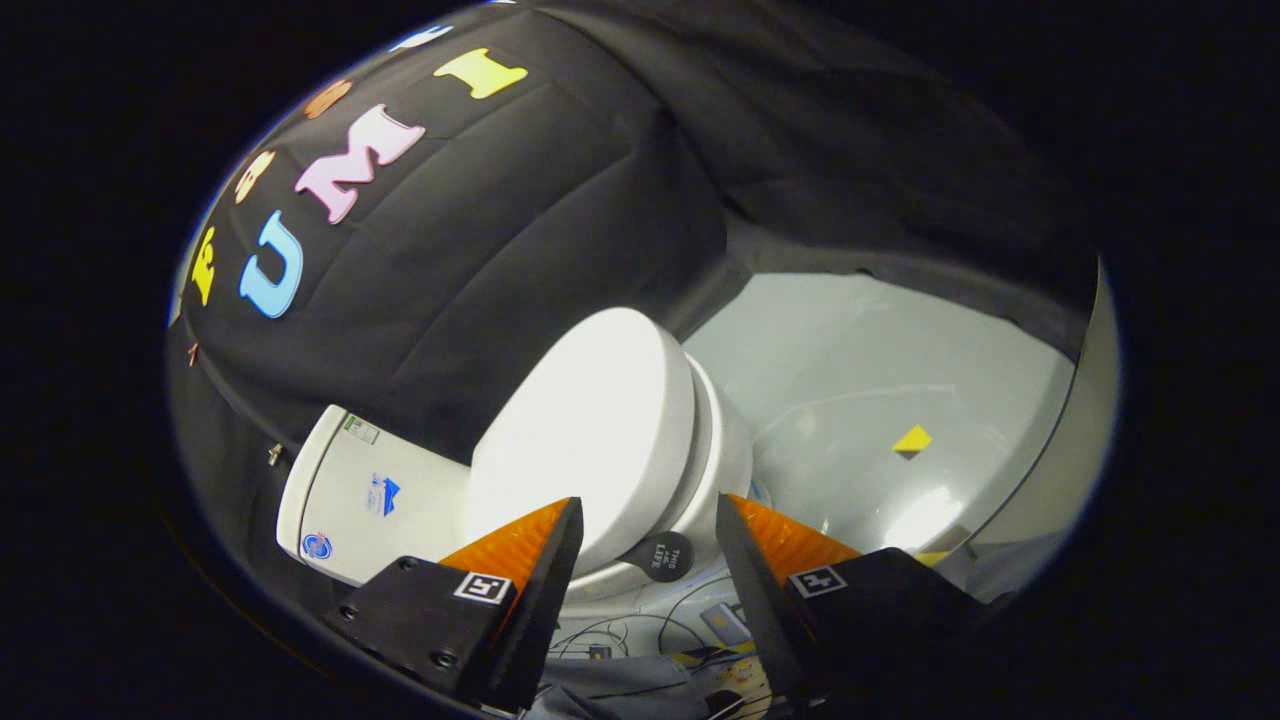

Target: Open the toilet lid.

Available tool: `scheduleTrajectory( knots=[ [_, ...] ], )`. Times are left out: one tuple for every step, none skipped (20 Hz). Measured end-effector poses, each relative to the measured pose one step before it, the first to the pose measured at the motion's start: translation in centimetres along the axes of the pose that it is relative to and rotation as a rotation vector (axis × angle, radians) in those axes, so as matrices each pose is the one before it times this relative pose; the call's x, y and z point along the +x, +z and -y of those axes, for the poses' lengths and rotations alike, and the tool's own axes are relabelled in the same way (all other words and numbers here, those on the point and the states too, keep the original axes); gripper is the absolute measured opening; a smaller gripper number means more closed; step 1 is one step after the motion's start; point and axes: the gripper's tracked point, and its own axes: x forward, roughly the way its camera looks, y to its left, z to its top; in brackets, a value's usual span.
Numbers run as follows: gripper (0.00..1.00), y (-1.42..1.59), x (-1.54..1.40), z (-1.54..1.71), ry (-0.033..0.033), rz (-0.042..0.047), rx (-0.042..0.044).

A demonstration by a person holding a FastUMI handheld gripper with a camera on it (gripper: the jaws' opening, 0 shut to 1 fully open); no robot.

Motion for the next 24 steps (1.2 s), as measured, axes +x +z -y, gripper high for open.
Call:
scheduleTrajectory(
  knots=[
    [0.85,-0.738,0.712,0.377,0.00260,-0.01493,0.02349],
    [0.73,-0.580,0.987,0.222,-0.00100,-0.01435,0.02056],
    [0.73,-0.585,0.609,0.347,-0.00413,-0.01270,0.01165],
    [0.69,-0.714,0.605,0.457,-0.00262,-0.01479,0.00656],
    [0.66,-0.683,0.446,0.265,0.00196,-0.01957,0.00874],
    [0.62,-0.251,0.427,-0.350,0.01686,-0.01056,0.01449],
    [0.59,-0.096,0.326,-0.219,0.01254,-0.00404,0.00952],
    [0.59,-0.246,0.250,0.314,0.00332,-0.00280,0.00221],
    [0.59,-0.227,0.435,0.140,-0.00403,-0.00723,0.00223],
    [0.47,-0.550,1.073,0.698,-0.02001,-0.00975,0.00746],
    [0.36,0.020,-0.066,0.296,0.00281,0.00691,0.00972],
    [0.24,0.550,-0.314,-0.183,0.01865,0.00449,0.00931],
    [0.24,-0.065,0.004,-0.188,0.01361,0.00039,0.00664],
    [0.23,-0.211,0.212,0.242,0.00884,-0.00350,0.00542],
    [0.23,0.149,0.067,-0.053,0.01769,0.00230,0.01475],
    [0.23,0.031,0.040,-0.426,0.03765,0.00111,0.03239],
    [0.23,-0.302,0.142,-0.180,0.03038,-0.01404,0.04512],
    [0.23,-0.240,0.051,0.029,0.02673,-0.00385,0.04498],
    [0.24,0.087,0.227,0.014,0.02168,0.00888,0.03900],
    [0.24,-0.144,-0.036,0.244,0.01221,0.00020,0.01718],
    [0.24,-0.081,0.113,0.061,0.00412,0.00237,-0.00641],
    [0.23,-0.189,0.065,0.027,0.00118,-0.00090,-0.01994],
    [0.23,-0.130,0.076,-0.065,-0.00118,-0.00585,-0.01988],
    [0.24,0.016,-0.045,0.263,-0.01533,0.00465,-0.01590]
  ],
)
